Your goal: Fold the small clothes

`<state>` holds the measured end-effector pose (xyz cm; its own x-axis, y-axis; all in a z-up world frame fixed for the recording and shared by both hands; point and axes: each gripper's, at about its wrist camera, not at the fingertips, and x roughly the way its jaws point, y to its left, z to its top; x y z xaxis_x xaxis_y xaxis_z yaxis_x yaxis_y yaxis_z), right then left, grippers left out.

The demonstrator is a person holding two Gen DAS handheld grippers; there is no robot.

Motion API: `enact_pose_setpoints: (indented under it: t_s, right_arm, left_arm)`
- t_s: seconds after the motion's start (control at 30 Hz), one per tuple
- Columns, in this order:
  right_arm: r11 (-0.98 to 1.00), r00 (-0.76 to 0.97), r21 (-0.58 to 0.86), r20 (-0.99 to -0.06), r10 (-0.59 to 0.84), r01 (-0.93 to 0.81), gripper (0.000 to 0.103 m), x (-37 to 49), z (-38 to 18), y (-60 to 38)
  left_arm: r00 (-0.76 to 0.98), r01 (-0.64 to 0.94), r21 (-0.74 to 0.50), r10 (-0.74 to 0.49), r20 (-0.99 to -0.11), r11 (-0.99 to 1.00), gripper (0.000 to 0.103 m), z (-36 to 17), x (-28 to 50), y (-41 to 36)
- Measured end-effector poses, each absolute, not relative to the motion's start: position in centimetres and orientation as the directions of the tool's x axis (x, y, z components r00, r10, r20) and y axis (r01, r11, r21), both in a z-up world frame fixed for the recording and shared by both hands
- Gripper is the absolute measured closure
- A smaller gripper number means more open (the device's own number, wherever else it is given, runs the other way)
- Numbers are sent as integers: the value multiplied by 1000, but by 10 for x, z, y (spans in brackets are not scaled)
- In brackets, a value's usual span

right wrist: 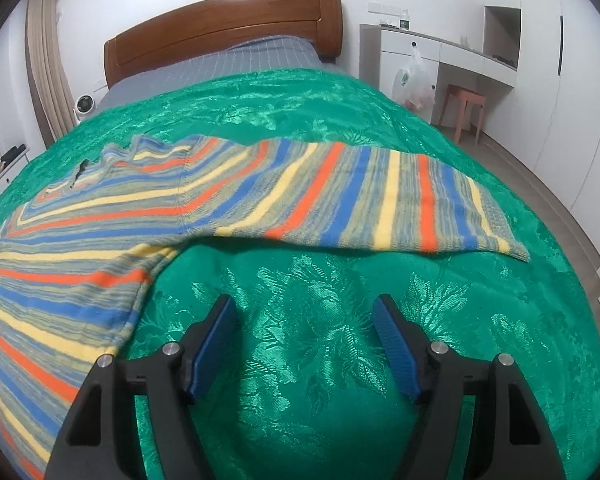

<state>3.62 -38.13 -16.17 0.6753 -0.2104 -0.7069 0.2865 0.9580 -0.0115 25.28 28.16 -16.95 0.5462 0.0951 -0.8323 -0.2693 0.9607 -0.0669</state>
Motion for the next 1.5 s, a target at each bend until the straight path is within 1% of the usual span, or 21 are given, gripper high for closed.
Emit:
enact_pose_setpoints:
  t_s: [0.1, 0.13, 0.2, 0.27, 0.33, 0.4, 0.47, 0.5, 0.57, 0.6, 0.67, 0.77, 0.87, 0.93, 1.03, 1.23, 1.5]
  right_arm:
    - [958, 678, -15, -703, -214, 286, 30, 37, -163, -381]
    - [958, 681, -15, -700, -214, 287, 30, 36, -163, -380]
    - [957, 685, -12, -696, -216, 290, 28, 34, -162, -381]
    - [954, 688, -9, -691, -222, 299, 26, 31, -157, -380]
    - [949, 696, -10, -678, -238, 315, 21, 23, -149, -380]
    - [940, 697, -23, -665, -268, 339, 10, 17, -142, -377]
    - [929, 684, -55, -661, -308, 366, 5, 19, -136, -375]
    - [928, 679, -70, -662, -318, 367, 5, 22, -135, -373]
    - [928, 667, -106, -666, -333, 358, 5, 32, -135, -370]
    - [927, 653, -127, -676, -341, 353, 5, 39, -137, -368]
    - [926, 636, -156, -687, -353, 345, 5, 46, -143, -366]
    - [916, 595, -175, -713, -370, 360, 5, 50, -161, -369]
    - [910, 603, -186, -697, -389, 371, 3, 46, -165, -368]
    - [902, 603, -203, -685, -409, 381, 1, 43, -168, -366]
    - [896, 610, -219, -669, -426, 385, 0, 42, -172, -363]
    - [893, 619, -217, -655, -433, 394, 0, 40, -174, -362]
    - [889, 622, -224, -647, -442, 398, 0, 40, -176, -362]
  left_arm:
    - [561, -241, -51, 96, -823, 969, 98, -166, 250, 276]
    - [565, -231, -49, 93, -820, 972, 90, -163, 247, 275]
    - [579, -201, -44, 82, -811, 979, 79, -153, 235, 269]
    - [604, -165, -37, 71, -793, 986, 40, -141, 219, 257]
    - [643, -127, -52, 42, -765, 991, 25, -128, 202, 242]
    - [675, -53, -102, -40, -737, 993, 19, -115, 186, 219]
    - [688, 18, -162, -130, -714, 987, 11, -107, 177, 195]
    - [691, 67, -197, -188, -698, 978, 10, -104, 173, 177]
    - [686, 141, -232, -264, -678, 962, 6, -102, 171, 146]
    - [680, 187, -237, -300, -669, 953, 6, -103, 172, 125]
    - [681, 240, -211, -319, -659, 948, 5, -108, 173, 94]
    - [676, 282, -150, -307, -670, 948, 5, -127, 174, 55]
    - [642, 291, -81, -257, -722, 953, 5, -159, 175, 35]
    - [651, 284, -42, -225, -725, 958, 4, -170, 173, 31]
    - [664, 271, -38, -215, -716, 962, 1, -172, 173, 32]
    - [668, 270, -26, -207, -715, 962, 0, -179, 175, 31]
    - [666, 272, -46, -223, -712, 961, 0, -181, 172, 32]
